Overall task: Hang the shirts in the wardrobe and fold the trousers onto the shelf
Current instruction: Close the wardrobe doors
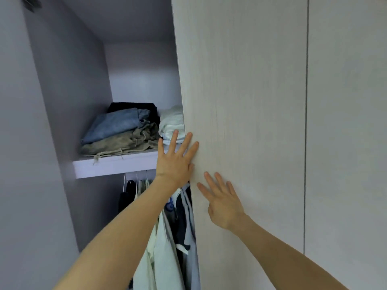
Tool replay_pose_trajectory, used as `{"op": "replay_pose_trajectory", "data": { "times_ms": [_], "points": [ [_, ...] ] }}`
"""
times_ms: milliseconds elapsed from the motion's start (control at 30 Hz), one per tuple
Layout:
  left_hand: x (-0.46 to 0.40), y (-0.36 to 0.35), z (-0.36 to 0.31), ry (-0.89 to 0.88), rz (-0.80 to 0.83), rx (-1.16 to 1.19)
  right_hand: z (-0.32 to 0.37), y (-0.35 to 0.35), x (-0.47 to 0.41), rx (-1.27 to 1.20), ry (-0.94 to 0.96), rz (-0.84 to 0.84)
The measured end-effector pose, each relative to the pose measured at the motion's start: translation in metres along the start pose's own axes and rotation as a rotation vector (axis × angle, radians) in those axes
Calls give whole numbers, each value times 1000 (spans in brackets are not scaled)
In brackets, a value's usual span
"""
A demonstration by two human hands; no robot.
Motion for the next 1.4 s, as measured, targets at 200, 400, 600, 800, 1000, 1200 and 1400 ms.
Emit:
{"op": "replay_pose_trajectory", "data": {
  "times_ms": [200, 400, 600, 800, 1000, 1200, 1400],
  "points": [
    [-15, -6, -8, 37, 120, 4, -10, 3, -22, -165, -11, 30],
    [65, 4, 17, 247, -51, 328, 29, -4, 15, -414, 133, -231],
    [215, 32, 91, 598, -182, 346, 131, -9, 52, -805, 279, -231],
    [320, 95, 168, 755, -339, 153, 264, -6, 55, -1053, 494, -182],
    [339, 115, 251, 1169, -343, 419, 362, 6, 41, -1213, 646, -92],
    [338, 104, 254, 1221, -183, 906, 352, 9, 45, -1279, 560, -251],
    [317, 108, 180, 812, -82, 970, 273, 23, 80, -1240, 531, -626]
  ]
}}
Point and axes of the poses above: each hand's wrist, its own x-axis away from the middle knuckle, its own y-axis out of the back of the hand, z = x × y, the point moved 1 cm from there along -x, towards the middle knuckle, and after that the axes turned 15 degrees about y, right-handed, at the moved point
